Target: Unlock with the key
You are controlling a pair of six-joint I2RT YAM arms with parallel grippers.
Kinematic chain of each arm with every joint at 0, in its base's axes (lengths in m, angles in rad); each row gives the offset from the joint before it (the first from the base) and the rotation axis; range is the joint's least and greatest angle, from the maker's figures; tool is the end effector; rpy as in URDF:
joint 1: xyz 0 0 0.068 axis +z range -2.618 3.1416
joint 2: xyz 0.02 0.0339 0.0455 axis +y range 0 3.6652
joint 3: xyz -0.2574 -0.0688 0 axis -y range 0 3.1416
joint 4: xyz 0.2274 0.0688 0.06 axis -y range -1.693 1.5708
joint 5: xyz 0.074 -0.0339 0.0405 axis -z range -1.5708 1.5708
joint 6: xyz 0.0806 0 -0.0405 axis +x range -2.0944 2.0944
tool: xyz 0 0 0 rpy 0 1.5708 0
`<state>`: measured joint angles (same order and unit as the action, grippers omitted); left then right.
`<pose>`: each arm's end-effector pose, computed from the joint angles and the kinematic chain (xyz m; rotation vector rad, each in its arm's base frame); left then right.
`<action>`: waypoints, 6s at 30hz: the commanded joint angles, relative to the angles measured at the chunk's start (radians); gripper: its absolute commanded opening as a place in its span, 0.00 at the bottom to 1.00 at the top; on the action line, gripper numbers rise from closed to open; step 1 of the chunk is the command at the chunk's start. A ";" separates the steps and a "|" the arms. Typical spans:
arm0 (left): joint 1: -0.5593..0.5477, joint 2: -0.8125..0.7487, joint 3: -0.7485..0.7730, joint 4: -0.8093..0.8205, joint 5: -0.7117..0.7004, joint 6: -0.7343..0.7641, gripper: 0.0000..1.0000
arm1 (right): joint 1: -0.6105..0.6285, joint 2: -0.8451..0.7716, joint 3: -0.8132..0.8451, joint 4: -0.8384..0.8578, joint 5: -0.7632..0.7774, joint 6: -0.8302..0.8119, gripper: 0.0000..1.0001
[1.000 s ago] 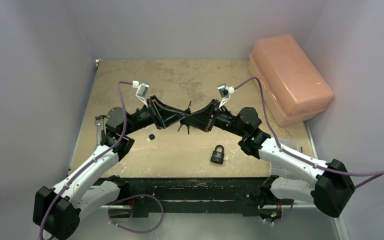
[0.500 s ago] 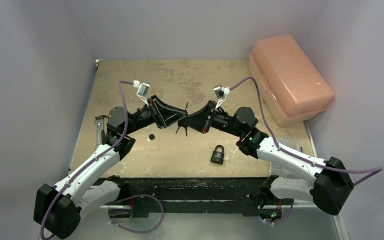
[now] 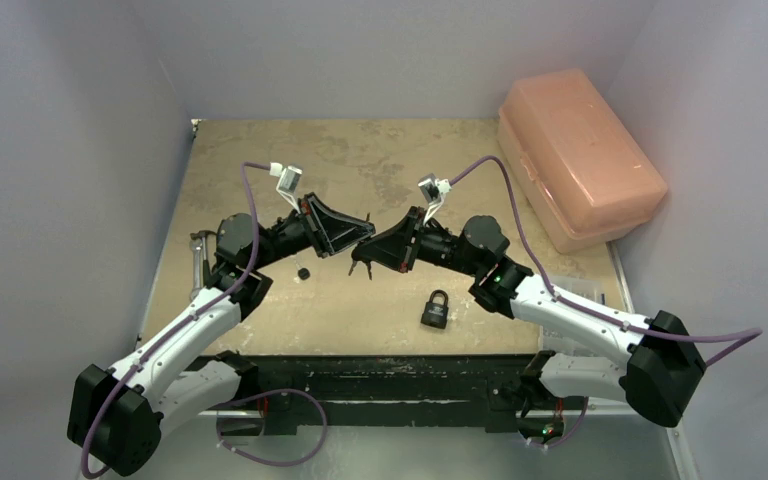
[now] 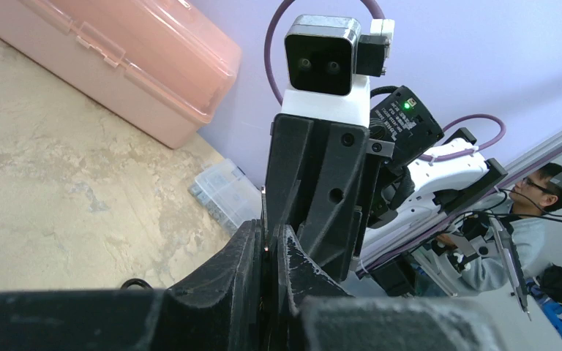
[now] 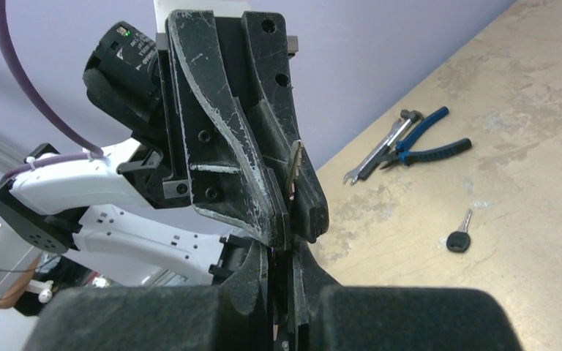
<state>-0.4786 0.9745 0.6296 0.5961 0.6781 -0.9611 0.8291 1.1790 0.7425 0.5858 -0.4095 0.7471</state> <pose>0.1917 -0.1564 0.3401 0.2926 1.5601 -1.6112 0.1786 0.2425 0.3316 -0.4496 1.5772 1.5466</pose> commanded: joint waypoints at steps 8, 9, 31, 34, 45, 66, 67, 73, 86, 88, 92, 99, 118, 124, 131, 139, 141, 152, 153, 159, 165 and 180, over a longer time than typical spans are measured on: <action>-0.003 -0.019 0.186 -0.445 0.062 0.323 0.00 | -0.011 -0.165 0.121 -0.307 0.019 -0.247 0.73; -0.003 -0.017 0.200 -0.471 0.078 0.344 0.00 | -0.014 -0.183 0.131 -0.331 0.025 -0.260 0.74; -0.003 0.022 0.344 -0.621 0.335 0.456 0.00 | -0.022 -0.177 0.225 -0.386 0.036 -0.256 0.42; -0.003 0.024 0.339 -0.612 0.340 0.449 0.00 | -0.022 -0.163 0.222 -0.369 0.031 -0.245 0.38; -0.003 0.049 0.356 -0.559 0.359 0.432 0.00 | -0.022 -0.136 0.207 -0.301 0.000 -0.196 0.22; -0.004 0.074 0.322 -0.446 0.291 0.356 0.66 | -0.022 -0.225 0.142 -0.241 0.015 -0.144 0.00; -0.004 0.064 0.316 -0.443 0.281 0.357 0.70 | -0.022 -0.228 0.144 -0.246 0.028 -0.139 0.00; -0.003 -0.013 0.211 -0.262 0.194 0.252 0.75 | -0.022 -0.245 0.148 -0.273 0.118 -0.082 0.00; -0.005 -0.072 0.042 0.065 0.091 0.046 0.56 | -0.022 -0.224 0.144 -0.192 0.125 -0.024 0.00; -0.005 -0.078 0.043 0.057 0.087 0.048 0.56 | -0.022 -0.221 0.141 -0.190 0.127 -0.023 0.00; -0.005 -0.090 0.053 0.022 0.080 0.066 0.58 | -0.022 -0.220 0.128 -0.183 0.133 -0.015 0.00; -0.005 -0.089 0.050 -0.010 0.090 0.073 0.40 | -0.022 -0.216 0.123 -0.164 0.137 -0.005 0.00; -0.011 -0.086 0.093 -0.209 0.024 0.175 0.00 | -0.022 -0.199 0.113 -0.170 0.173 -0.009 0.00; -0.011 -0.071 0.174 -0.497 -0.060 0.339 0.00 | -0.022 -0.217 0.156 -0.363 0.283 -0.094 0.68; -0.011 -0.009 0.203 -0.767 -0.255 0.446 0.00 | -0.022 -0.227 0.188 -0.557 0.553 -0.172 0.82; -0.010 0.085 0.263 -0.997 -0.572 0.536 0.00 | -0.060 -0.074 0.273 -0.695 0.597 -0.152 0.99; -0.011 0.073 0.250 -0.992 -0.593 0.560 0.00 | -0.099 -0.012 0.304 -0.729 0.563 -0.129 0.99; -0.008 -0.064 0.134 -0.933 -0.423 0.641 0.00 | -0.134 0.349 0.574 -1.040 0.602 -0.027 0.99; -0.008 -0.057 0.134 -0.928 -0.393 0.641 0.00 | -0.134 0.378 0.596 -1.069 0.615 -0.014 0.99; -0.008 0.004 0.143 -0.954 -0.397 0.636 0.00 | -0.131 0.538 0.695 -1.142 0.628 0.018 0.99; -0.007 0.055 0.158 -0.972 -0.354 0.644 0.00 | -0.089 0.688 0.804 -1.254 0.717 0.078 0.99; -0.008 0.019 0.153 -0.988 -0.390 0.655 0.00 | -0.085 0.901 0.982 -1.363 0.716 0.216 0.99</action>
<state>-0.4911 1.0199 0.7704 -0.3946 0.2901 -0.3283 0.7528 2.0560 1.6531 -0.7250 0.2703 0.9180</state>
